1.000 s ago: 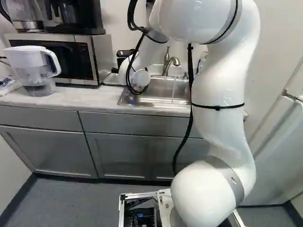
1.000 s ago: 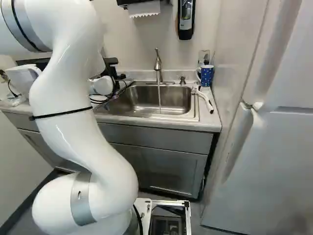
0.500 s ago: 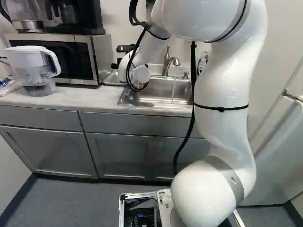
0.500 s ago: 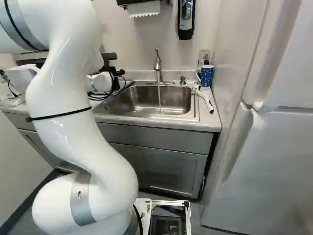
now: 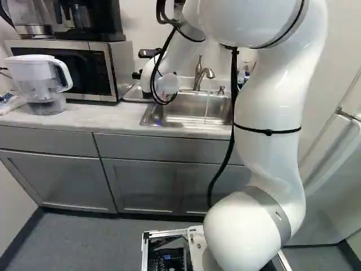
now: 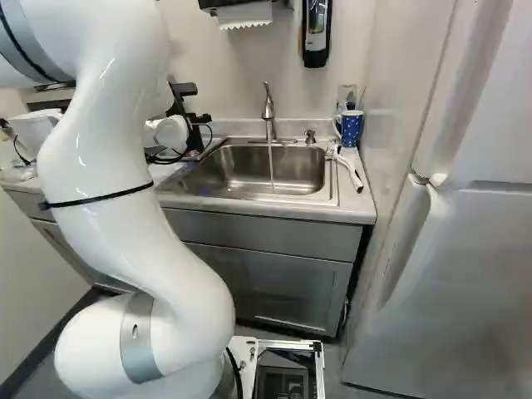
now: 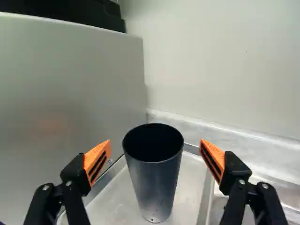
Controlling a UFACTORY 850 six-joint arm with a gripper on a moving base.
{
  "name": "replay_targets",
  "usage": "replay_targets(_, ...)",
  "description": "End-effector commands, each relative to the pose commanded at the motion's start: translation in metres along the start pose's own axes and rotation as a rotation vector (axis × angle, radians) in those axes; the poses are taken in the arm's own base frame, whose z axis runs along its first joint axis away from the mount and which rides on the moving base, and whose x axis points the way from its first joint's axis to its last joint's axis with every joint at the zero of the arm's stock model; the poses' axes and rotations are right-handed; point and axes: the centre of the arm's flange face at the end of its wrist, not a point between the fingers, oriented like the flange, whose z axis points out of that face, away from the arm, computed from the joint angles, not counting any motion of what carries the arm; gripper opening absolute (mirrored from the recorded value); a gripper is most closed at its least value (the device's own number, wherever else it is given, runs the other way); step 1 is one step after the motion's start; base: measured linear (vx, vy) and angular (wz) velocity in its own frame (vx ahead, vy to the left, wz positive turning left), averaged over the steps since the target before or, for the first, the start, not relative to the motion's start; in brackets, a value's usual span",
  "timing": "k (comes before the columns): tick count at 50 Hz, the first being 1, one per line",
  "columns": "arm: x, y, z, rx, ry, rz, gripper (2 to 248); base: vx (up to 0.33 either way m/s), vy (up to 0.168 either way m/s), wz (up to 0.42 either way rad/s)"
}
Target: Rinse the cup and place it in the tray
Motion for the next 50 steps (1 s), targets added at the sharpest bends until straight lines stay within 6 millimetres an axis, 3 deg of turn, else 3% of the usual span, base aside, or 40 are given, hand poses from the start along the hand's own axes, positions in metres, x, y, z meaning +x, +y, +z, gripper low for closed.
replay_targets(50, 0.043, 0.0, -0.009, -0.002, -0.04, -0.001, 247, 0.0, 0.0, 0.0)
